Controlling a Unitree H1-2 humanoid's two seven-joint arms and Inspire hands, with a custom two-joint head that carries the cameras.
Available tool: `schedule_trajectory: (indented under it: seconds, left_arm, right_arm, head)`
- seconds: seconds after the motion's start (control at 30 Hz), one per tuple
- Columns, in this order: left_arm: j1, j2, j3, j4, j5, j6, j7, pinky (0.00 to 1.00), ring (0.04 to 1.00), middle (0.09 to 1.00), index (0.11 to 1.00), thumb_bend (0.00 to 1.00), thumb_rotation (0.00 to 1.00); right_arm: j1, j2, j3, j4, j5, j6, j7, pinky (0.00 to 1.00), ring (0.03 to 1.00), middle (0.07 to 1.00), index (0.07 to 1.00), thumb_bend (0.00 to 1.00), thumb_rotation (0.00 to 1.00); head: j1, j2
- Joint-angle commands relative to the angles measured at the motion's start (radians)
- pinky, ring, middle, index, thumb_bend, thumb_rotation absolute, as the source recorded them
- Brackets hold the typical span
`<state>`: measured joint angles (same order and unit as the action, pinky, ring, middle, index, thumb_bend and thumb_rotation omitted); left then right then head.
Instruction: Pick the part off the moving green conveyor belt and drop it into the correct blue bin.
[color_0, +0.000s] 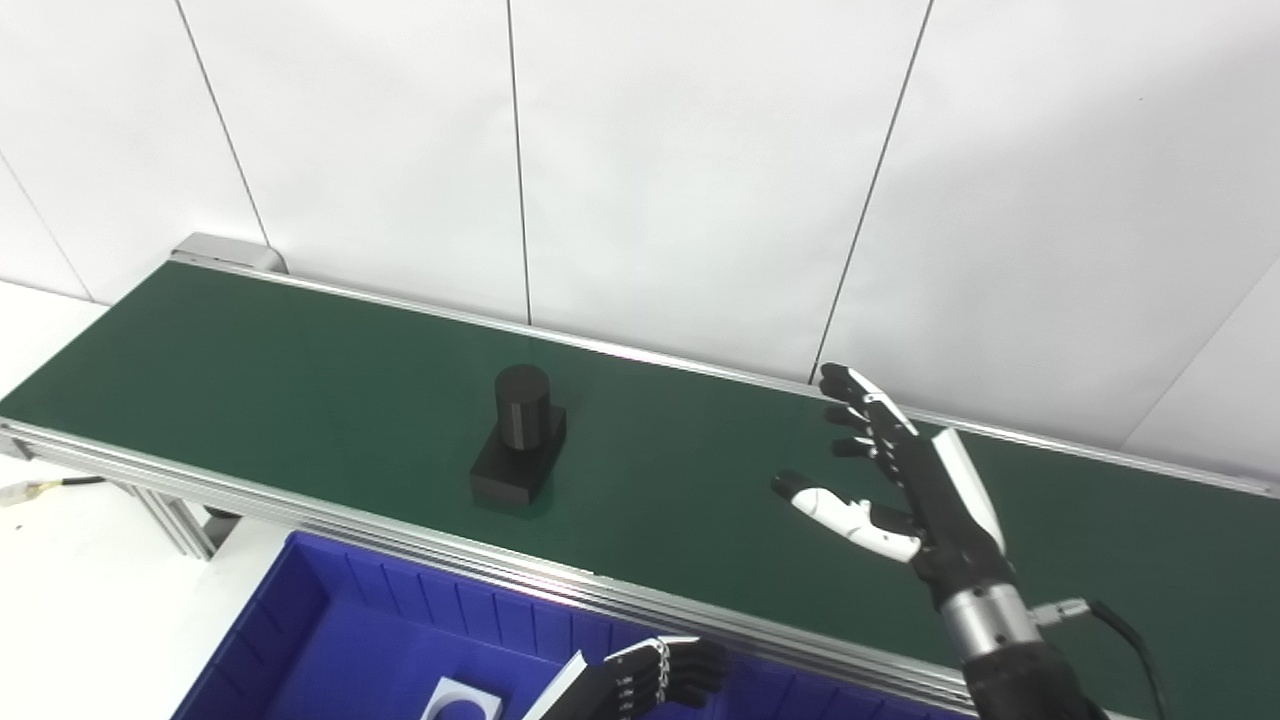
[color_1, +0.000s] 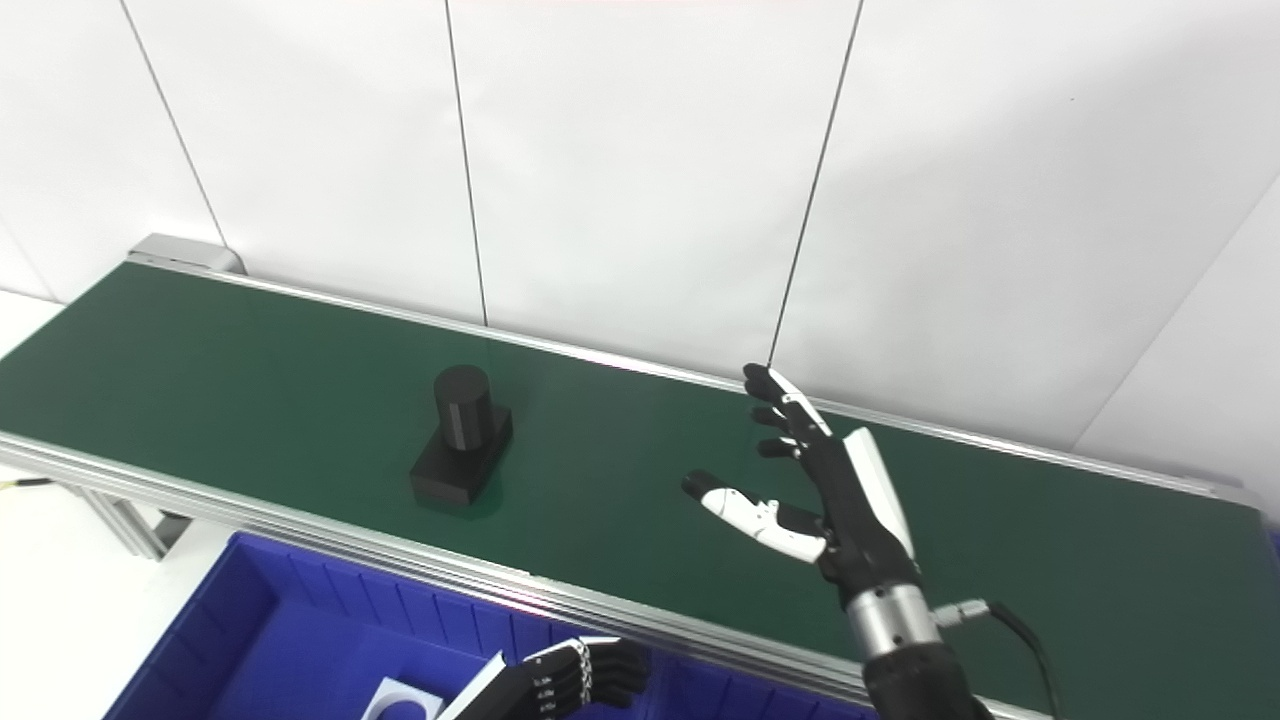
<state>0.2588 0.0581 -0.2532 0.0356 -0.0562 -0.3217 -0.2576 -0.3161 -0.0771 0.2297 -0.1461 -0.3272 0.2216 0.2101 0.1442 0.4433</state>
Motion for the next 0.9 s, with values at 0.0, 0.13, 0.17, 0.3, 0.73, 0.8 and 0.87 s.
schedule_trajectory:
  seconds: [0.0, 0.13, 0.17, 0.3, 0.73, 0.8, 0.87]
  left_arm:
    - [-0.010, -0.004, -0.002, -0.013, -0.011, -0.036, -0.009, 0.75, 0.771, 0.778, 0.775, 1.00, 0.45]
    - [-0.008, -0.006, -0.005, -0.017, -0.002, -0.035, -0.006, 0.75, 0.772, 0.779, 0.774, 1.00, 0.44]
    - [-0.007, -0.006, -0.005, -0.018, 0.000, -0.035, -0.004, 0.75, 0.771, 0.779, 0.774, 1.00, 0.45]
    - [-0.003, -0.007, -0.007, -0.020, 0.003, -0.036, -0.003, 0.74, 0.770, 0.777, 0.773, 1.00, 0.45]
    - [0.008, -0.013, -0.027, -0.036, 0.011, -0.024, -0.001, 0.73, 0.767, 0.774, 0.764, 1.00, 0.43]
    - [0.008, -0.014, -0.030, -0.035, 0.015, -0.029, 0.001, 0.73, 0.768, 0.775, 0.765, 1.00, 0.44]
    - [0.009, -0.015, -0.033, -0.038, 0.018, -0.028, 0.002, 0.73, 0.766, 0.775, 0.764, 1.00, 0.44]
  right_arm:
    - [-0.049, 0.010, 0.004, 0.018, 0.013, -0.076, -0.017, 0.75, 0.862, 0.899, 0.916, 0.64, 0.42]
    - [-0.081, 0.010, 0.016, 0.081, 0.006, -0.094, -0.026, 0.79, 0.867, 0.890, 0.907, 0.66, 0.43]
    - [-0.089, 0.010, 0.020, 0.094, 0.003, -0.096, -0.027, 0.79, 0.868, 0.887, 0.906, 0.66, 0.43]
    - [-0.117, 0.015, 0.027, 0.154, 0.016, -0.132, -0.033, 0.79, 0.863, 0.884, 0.906, 0.65, 0.43]
    - [-0.190, 0.053, 0.071, 0.281, -0.010, -0.155, -0.050, 0.76, 0.835, 0.859, 0.884, 0.67, 0.41]
    - [-0.196, 0.059, 0.084, 0.299, -0.026, -0.145, -0.051, 0.76, 0.832, 0.856, 0.886, 0.67, 0.42]
    - [-0.202, 0.067, 0.099, 0.318, -0.041, -0.137, -0.051, 0.75, 0.837, 0.870, 0.892, 0.66, 0.44]
  head:
    - [0.002, 0.001]
    - [0.006, 0.006]
    - [0.006, 0.006]
    - [0.006, 0.008]
    - [0.014, 0.020]
    - [0.016, 0.022]
    - [0.018, 0.024]
